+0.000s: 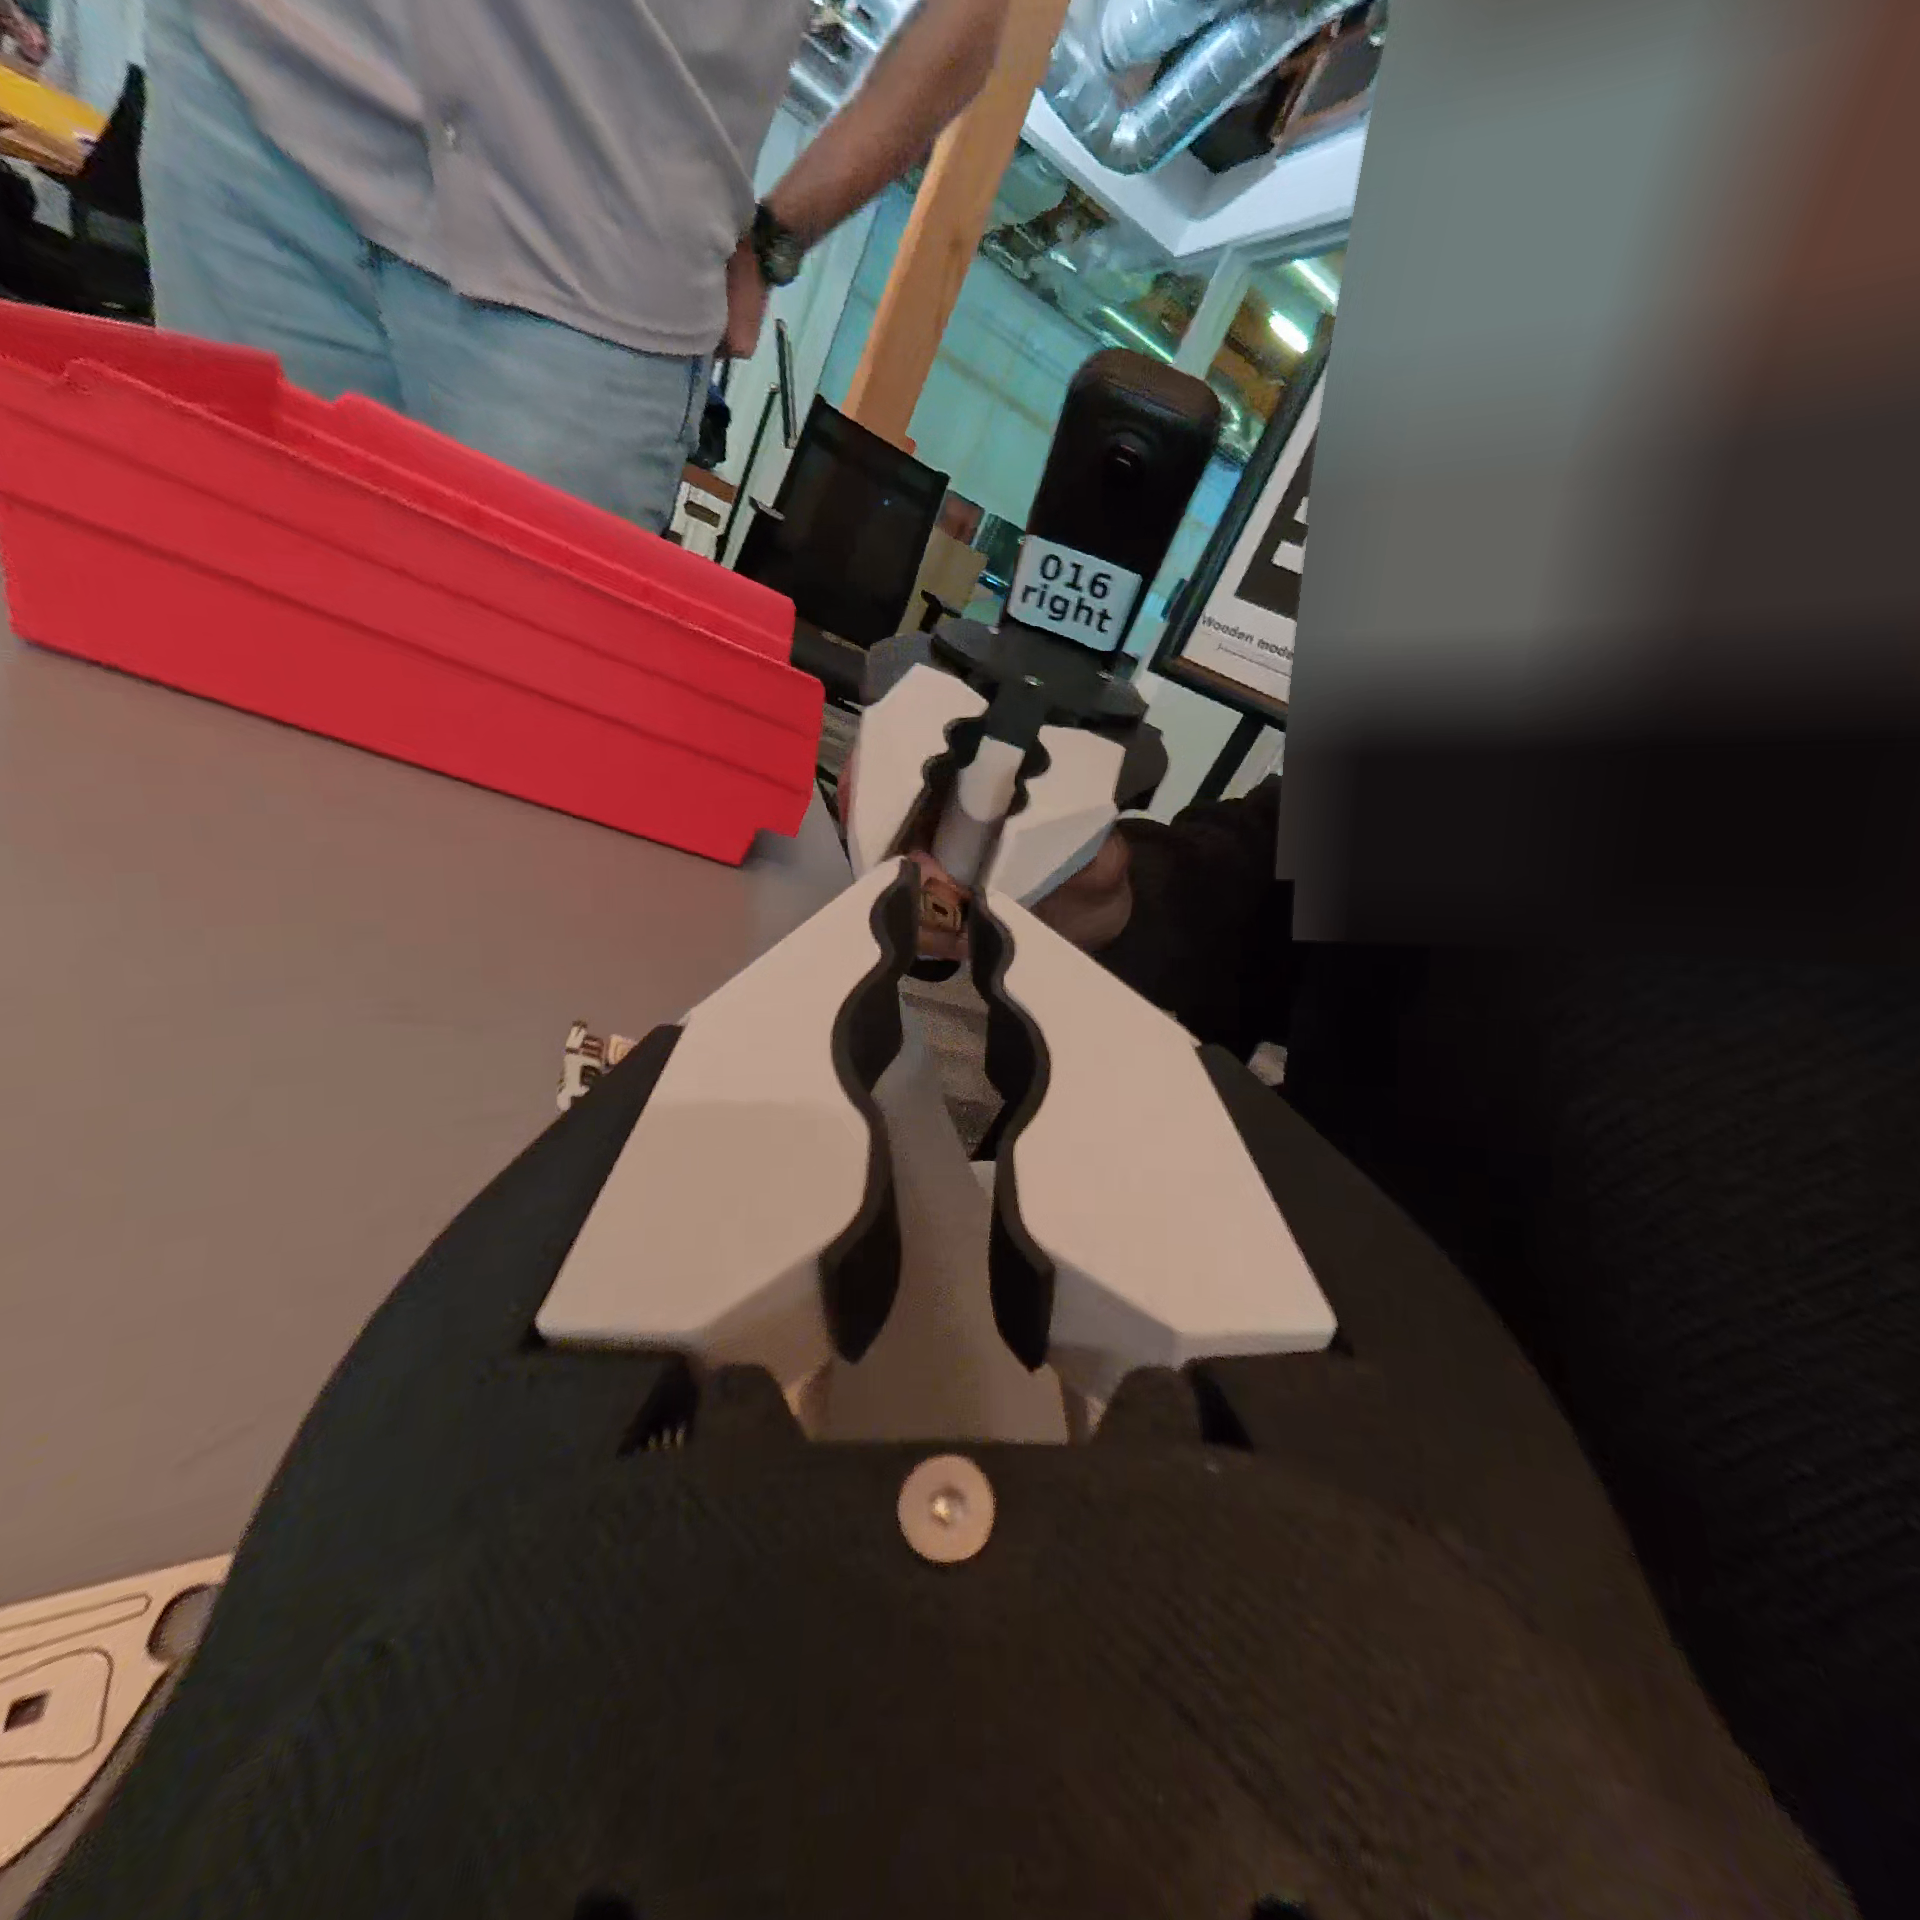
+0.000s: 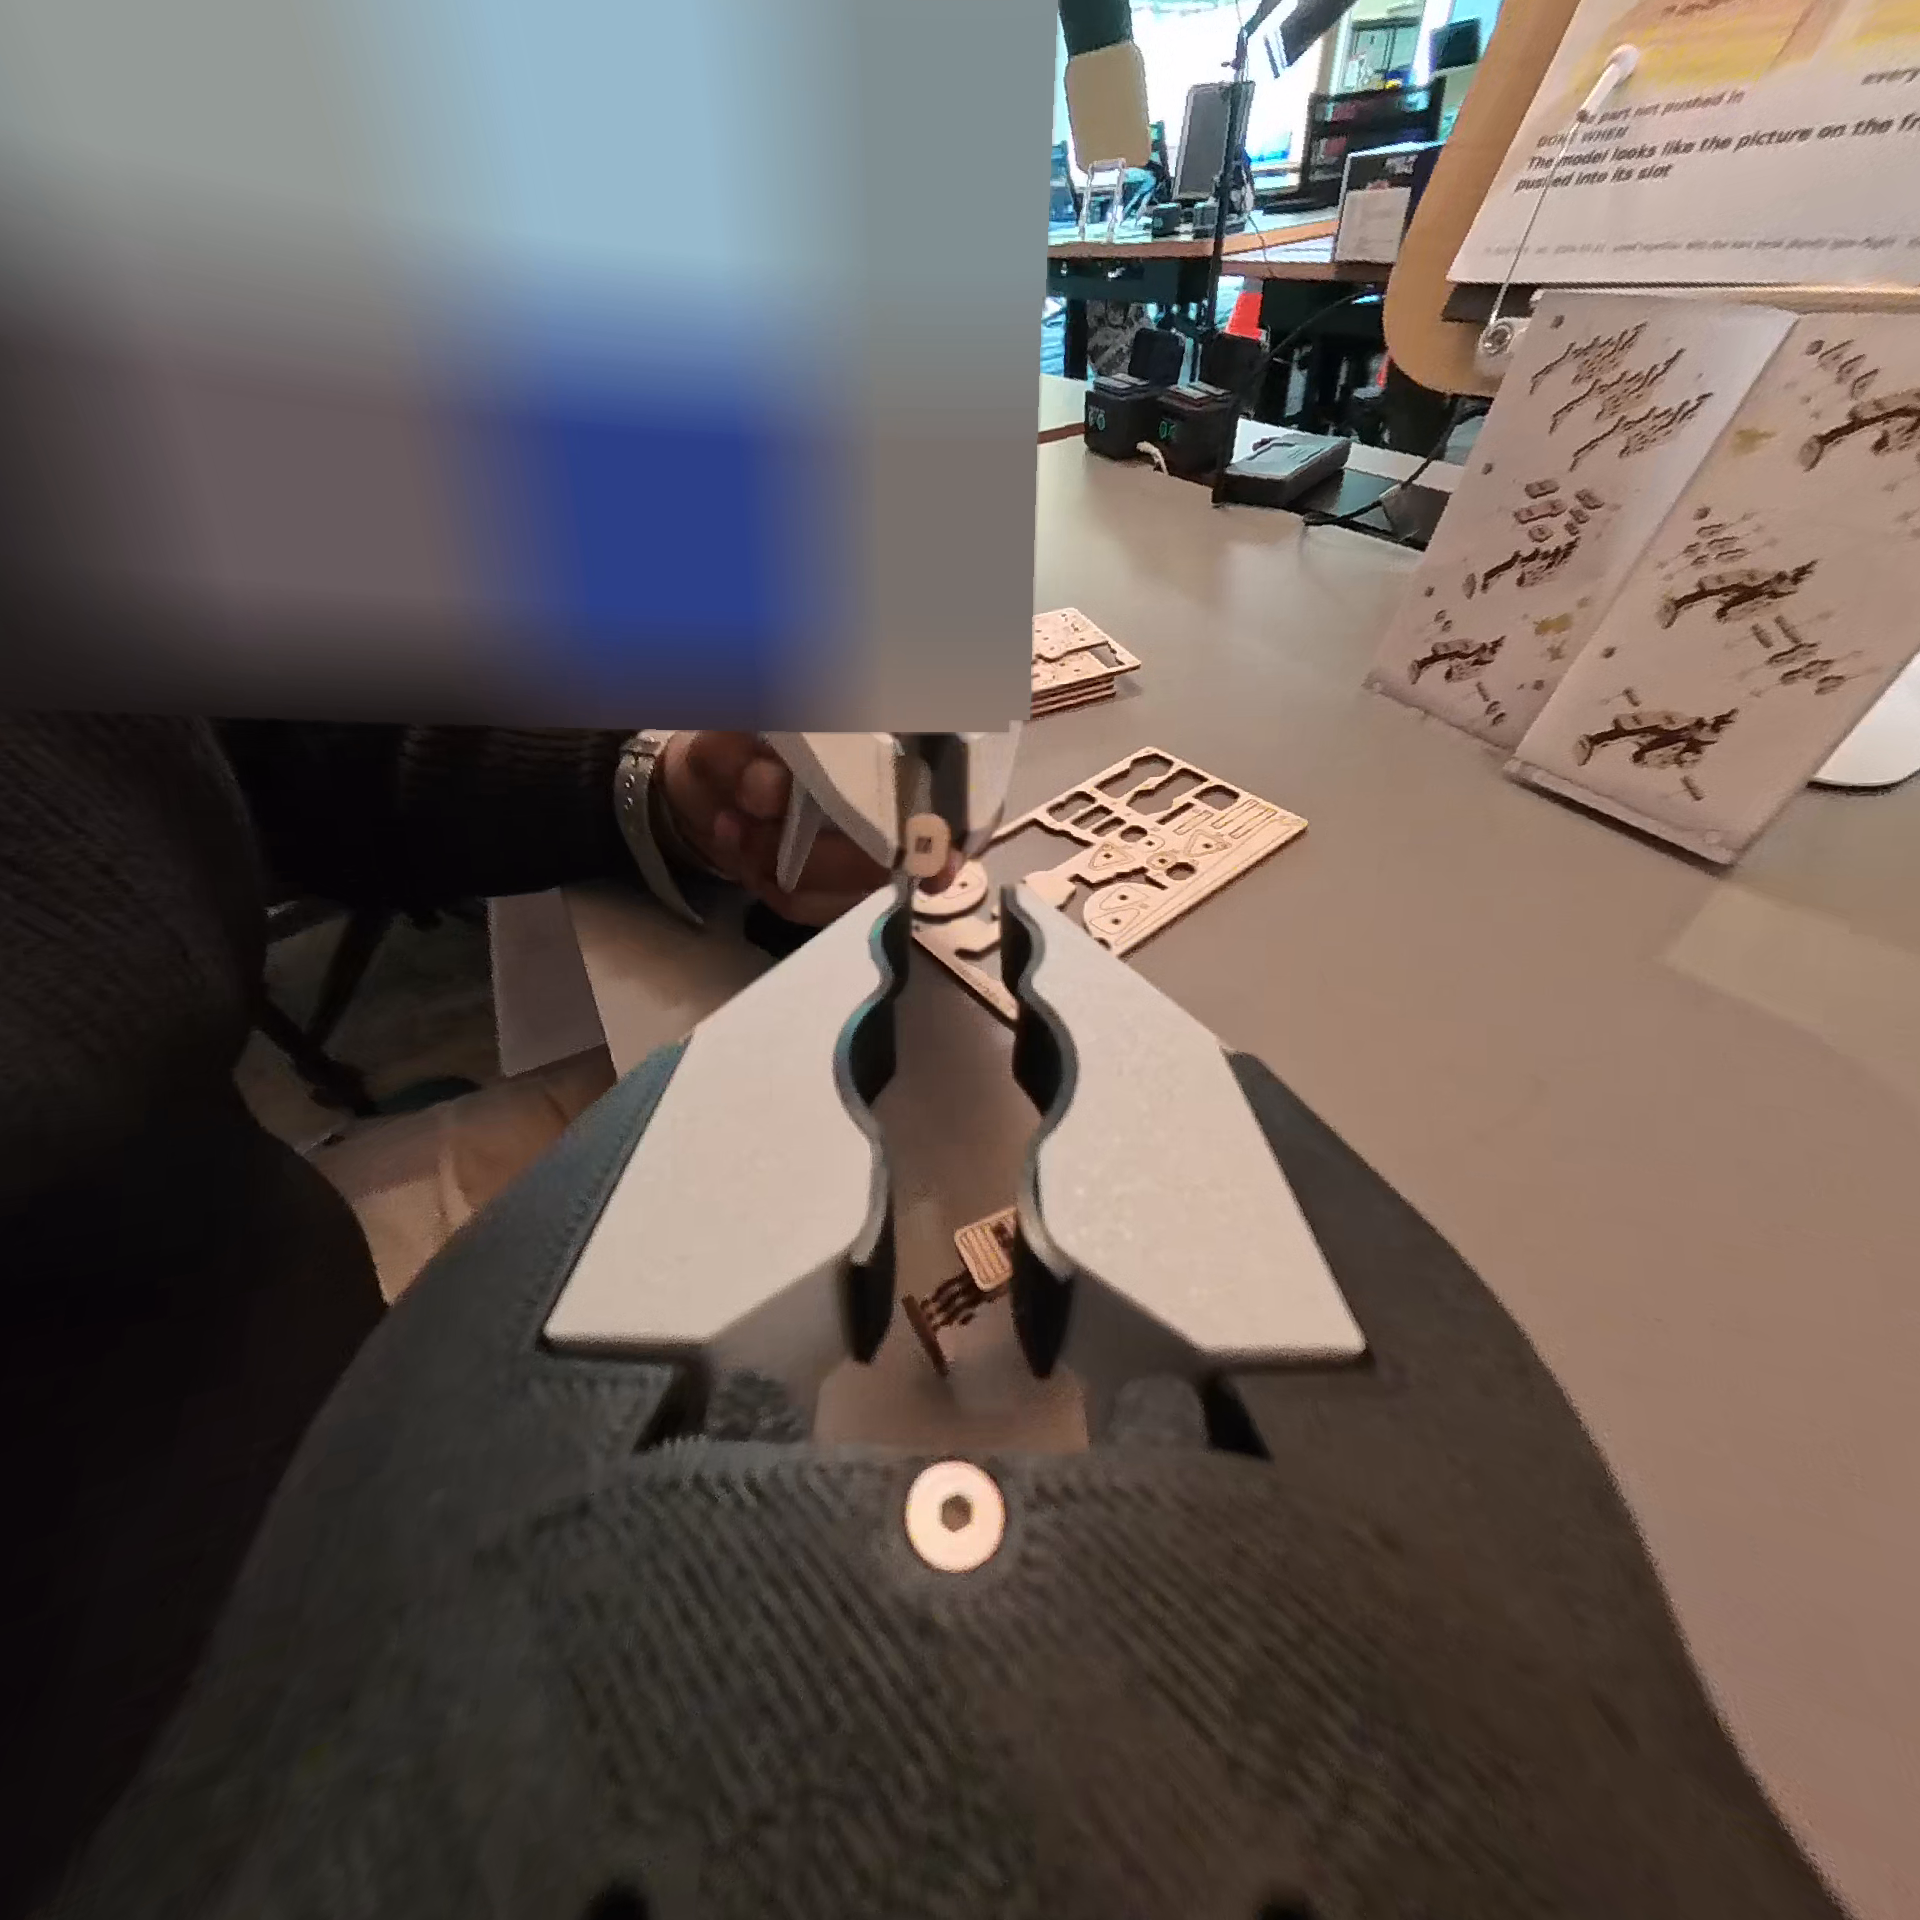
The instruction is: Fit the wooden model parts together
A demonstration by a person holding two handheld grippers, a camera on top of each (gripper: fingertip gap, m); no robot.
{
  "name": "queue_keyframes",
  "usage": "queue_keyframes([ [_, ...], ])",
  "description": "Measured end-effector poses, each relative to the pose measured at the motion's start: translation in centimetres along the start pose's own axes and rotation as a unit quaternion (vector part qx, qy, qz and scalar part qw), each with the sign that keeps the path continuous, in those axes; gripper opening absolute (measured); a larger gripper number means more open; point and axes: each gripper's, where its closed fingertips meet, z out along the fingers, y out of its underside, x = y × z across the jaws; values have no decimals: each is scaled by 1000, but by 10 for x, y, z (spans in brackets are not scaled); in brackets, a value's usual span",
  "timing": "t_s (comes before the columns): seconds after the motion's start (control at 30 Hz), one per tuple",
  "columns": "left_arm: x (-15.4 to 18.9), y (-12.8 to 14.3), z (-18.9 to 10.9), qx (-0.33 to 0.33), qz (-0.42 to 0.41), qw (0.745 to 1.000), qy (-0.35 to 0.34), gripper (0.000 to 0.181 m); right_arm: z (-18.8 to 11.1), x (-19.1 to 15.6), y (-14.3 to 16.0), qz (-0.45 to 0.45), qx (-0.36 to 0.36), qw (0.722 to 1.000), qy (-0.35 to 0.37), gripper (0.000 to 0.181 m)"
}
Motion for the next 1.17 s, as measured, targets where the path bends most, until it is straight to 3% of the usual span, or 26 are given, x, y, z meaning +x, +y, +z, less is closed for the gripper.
queue_keyframes([
  [0.03,2,0,1,0,4,1000,4,7,0,-1,-1,6,3,1000,-4,13],
  [0.2,0,-3,-2,3,81,996,-39,7,-6,-10,-13,160,63,980,-101,10],
  [0.27,0,-3,-2,1,106,993,-53,7,-8,-5,-13,196,71,972,-109,12],
  [0.5,9,1,3,-8,130,990,-45,8,-2,-9,-6,204,46,971,-112,11],
  [0.73,21,-1,3,4,112,994,-8,8,-6,-21,-15,266,79,941,-194,2],
  [1.17,33,-5,4,21,85,996,31,8,-6,-30,-21,329,98,902,-262,2],
])
